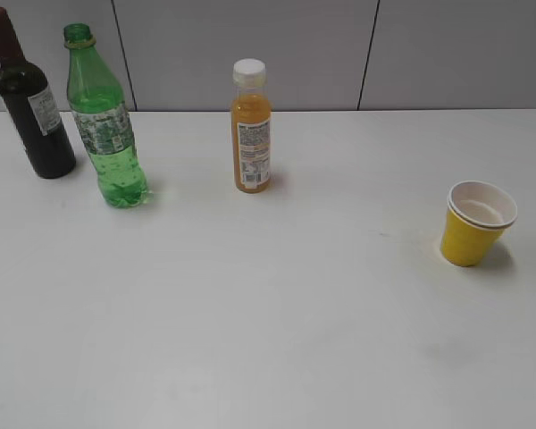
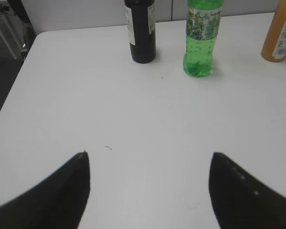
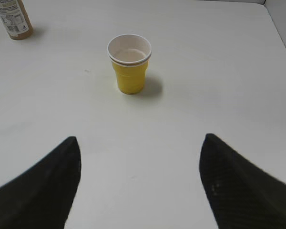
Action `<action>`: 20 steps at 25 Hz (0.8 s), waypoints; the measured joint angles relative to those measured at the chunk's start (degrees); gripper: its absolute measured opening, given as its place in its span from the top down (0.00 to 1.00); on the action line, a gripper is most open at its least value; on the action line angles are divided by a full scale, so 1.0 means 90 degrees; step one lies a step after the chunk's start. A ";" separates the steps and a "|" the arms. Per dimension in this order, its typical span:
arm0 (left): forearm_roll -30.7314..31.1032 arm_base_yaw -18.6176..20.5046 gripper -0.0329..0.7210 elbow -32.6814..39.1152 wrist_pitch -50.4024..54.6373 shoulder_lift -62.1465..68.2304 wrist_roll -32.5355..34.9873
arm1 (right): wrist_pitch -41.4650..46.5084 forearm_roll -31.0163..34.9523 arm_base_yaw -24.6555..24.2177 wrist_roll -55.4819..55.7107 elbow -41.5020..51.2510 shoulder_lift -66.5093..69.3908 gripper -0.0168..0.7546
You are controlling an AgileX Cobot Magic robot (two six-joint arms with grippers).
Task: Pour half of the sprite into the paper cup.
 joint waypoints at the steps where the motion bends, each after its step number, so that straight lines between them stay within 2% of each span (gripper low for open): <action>1: 0.0000 0.0000 0.17 0.0000 0.0000 0.0000 0.0000 | 0.0000 0.0000 0.0000 0.0000 0.0000 0.0000 0.22; 17: 0.0000 0.0000 0.17 0.0000 0.0000 0.0000 0.0000 | 0.0000 0.0000 0.0000 0.0000 0.0000 0.0000 0.22; 20: 0.0000 0.0000 0.17 0.0000 0.0000 0.0000 0.0000 | 0.0000 0.0000 0.0000 0.0000 0.0000 0.0000 0.17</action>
